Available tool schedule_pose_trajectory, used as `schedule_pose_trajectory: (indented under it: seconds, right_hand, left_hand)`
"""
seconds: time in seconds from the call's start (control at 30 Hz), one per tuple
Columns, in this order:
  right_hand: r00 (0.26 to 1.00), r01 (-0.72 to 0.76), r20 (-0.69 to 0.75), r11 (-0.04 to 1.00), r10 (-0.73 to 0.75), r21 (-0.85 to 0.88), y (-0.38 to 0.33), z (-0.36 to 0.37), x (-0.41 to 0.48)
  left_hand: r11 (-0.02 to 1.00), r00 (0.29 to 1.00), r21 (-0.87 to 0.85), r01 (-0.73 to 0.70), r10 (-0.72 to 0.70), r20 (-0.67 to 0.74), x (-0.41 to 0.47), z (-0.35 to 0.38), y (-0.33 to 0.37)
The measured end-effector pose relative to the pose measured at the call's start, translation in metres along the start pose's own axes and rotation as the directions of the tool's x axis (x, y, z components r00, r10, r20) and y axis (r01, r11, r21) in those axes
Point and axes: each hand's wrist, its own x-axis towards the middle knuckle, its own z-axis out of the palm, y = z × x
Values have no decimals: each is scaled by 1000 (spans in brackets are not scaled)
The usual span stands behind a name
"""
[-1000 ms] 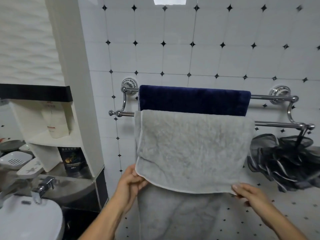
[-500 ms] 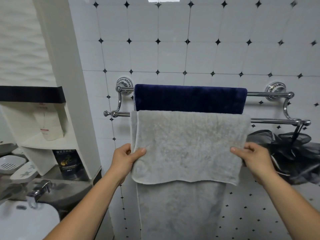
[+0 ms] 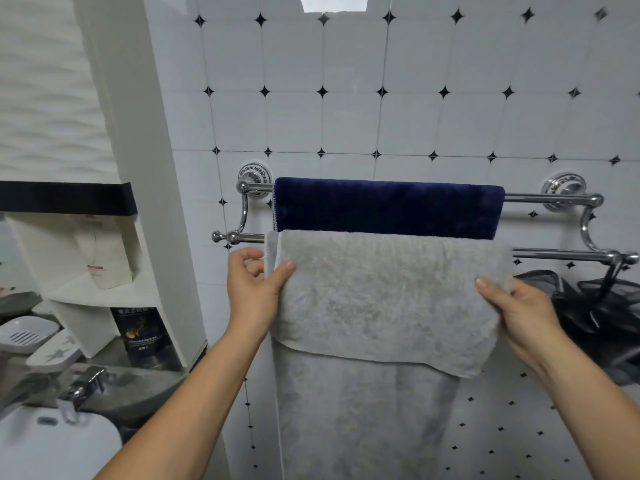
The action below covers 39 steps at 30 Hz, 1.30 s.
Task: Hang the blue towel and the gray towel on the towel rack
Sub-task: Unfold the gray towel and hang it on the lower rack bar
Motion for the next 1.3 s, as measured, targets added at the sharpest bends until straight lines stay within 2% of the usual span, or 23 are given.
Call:
schedule_pose_trajectory:
  seconds: [0.1, 0.23, 0.4, 0.67, 0.77, 0.83, 0.93, 1.03, 1.13, 1.3]
  right_hand:
    - [1000, -10, 13, 1000, 10, -6, 11, -13, -12]
    - [997, -76, 24, 997, 76, -10, 45, -33, -37]
    - [980, -200, 12, 978, 201, -63, 85, -45, -65]
    - [927, -337, 83, 909, 366, -247, 130, -60, -102]
    - [900, -361, 128, 876, 417, -321, 126, -61, -101]
    - [923, -314, 129, 904, 362, -289, 101, -49, -85]
    - [982, -171, 50, 972, 181, -163, 40, -18, -45]
    - [997, -70, 35, 997, 69, 30, -20, 12, -14]
    - [997, -73, -25, 997, 73, -3, -47, 28, -2]
    - [999, -36, -35, 992, 32, -123, -36, 16, -12]
  left_hand:
    - [1000, 1000, 5, -12, 12, 1, -9, -13, -16]
    - [997, 994, 76, 29, -37, 100, -37, -38, -52]
    - [974, 975, 157, 164, -184, 123, -75, -62, -92]
    - [910, 920, 256, 325, -367, 138, -117, -85, -129]
    - [912, 906, 198, 360, -393, 161, -124, -82, -127]
    - [932, 911, 157, 328, -355, 211, -112, -68, -109]
    - [976, 937, 99, 193, -213, 277, -74, -36, -65]
    - [993, 989, 93, 66, -78, 128, -33, -6, -21]
    - [995, 1000, 96, -4, 3, 8, -3, 9, 11]
    - [992, 992, 82, 91, -98, 85, 6, -4, 20]
